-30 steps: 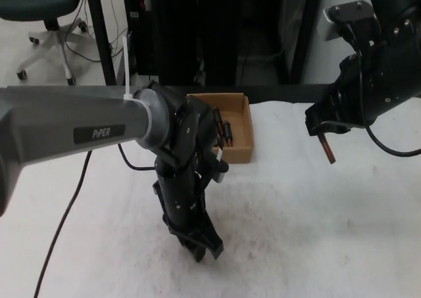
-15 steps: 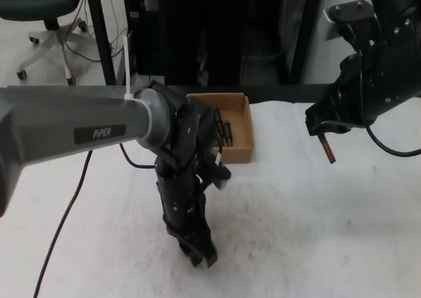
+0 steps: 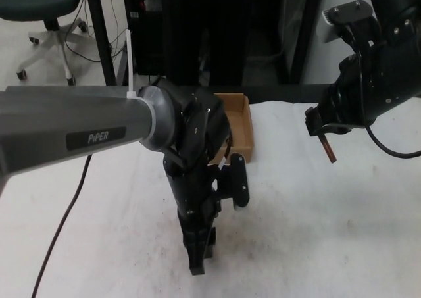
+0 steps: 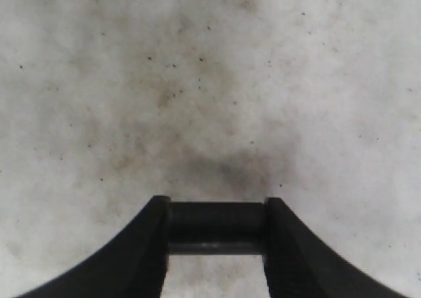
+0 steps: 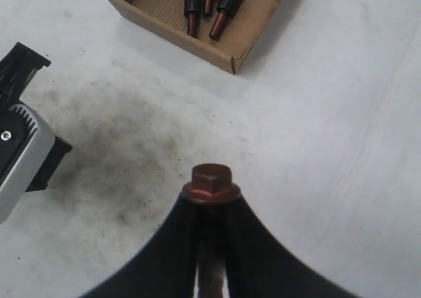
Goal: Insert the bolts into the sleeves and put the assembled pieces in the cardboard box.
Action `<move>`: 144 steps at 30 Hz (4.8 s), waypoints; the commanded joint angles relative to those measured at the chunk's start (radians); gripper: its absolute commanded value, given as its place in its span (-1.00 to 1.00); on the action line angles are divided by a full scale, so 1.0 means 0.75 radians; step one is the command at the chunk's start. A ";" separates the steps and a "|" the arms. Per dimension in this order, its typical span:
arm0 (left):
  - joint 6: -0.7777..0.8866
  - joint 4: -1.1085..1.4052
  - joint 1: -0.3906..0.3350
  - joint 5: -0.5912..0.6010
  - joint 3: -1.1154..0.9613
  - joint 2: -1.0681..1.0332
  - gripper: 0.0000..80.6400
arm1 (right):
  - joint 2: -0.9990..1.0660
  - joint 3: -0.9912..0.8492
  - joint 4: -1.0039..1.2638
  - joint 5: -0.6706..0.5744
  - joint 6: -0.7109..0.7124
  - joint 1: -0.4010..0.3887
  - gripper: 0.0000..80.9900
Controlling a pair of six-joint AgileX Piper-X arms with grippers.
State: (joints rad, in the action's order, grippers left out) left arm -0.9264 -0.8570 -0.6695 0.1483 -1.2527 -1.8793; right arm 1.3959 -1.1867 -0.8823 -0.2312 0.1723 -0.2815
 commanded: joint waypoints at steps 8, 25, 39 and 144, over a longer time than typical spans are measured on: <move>0.045 0.048 -0.012 0.035 -0.005 0.019 -0.99 | -0.016 -0.005 0.006 -0.015 0.009 0.002 -0.98; 0.197 0.048 -0.012 0.002 -0.005 0.019 0.19 | -0.016 -0.005 0.006 -0.015 0.009 0.002 -0.98; 2.150 -0.006 0.018 -0.017 -0.005 0.019 0.19 | -0.016 -0.005 0.006 -0.015 0.005 0.002 -0.98; 1.586 1.764 0.065 0.734 0.907 1.227 -0.99 | -0.459 0.007 1.003 -0.634 -0.420 -0.409 -0.98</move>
State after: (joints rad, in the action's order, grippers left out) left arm 0.2363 0.4260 -0.6208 0.6958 -0.5717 -0.9598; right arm 1.0341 -1.1858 -0.1412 -0.7510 -0.1798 -0.5561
